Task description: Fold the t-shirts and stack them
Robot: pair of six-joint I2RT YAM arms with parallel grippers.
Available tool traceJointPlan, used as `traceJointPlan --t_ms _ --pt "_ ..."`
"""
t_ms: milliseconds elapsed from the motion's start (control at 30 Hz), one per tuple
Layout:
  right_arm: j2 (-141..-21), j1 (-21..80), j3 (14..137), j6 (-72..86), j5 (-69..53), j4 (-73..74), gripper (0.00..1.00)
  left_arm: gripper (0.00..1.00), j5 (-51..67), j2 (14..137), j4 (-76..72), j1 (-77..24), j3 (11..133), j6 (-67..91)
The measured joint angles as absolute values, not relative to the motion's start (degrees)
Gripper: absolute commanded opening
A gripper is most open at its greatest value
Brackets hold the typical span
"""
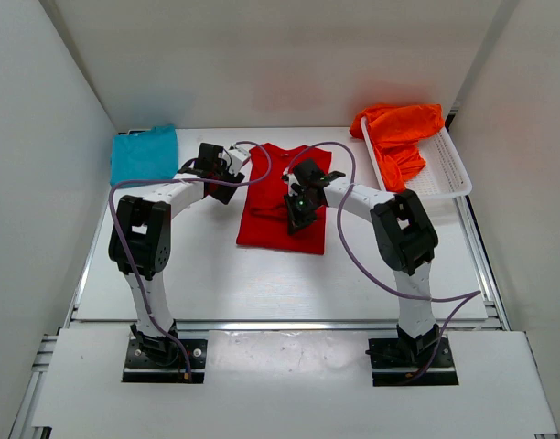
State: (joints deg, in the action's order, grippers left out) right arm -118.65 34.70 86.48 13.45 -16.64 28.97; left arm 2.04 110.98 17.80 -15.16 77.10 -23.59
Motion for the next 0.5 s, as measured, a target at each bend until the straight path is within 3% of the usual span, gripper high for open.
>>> traceJointPlan --t_ms 500 --pt "-127.39 32.60 98.83 17.15 -9.28 32.47 0.01 0.64 2.02 110.98 18.24 -14.92 77.10 -22.41"
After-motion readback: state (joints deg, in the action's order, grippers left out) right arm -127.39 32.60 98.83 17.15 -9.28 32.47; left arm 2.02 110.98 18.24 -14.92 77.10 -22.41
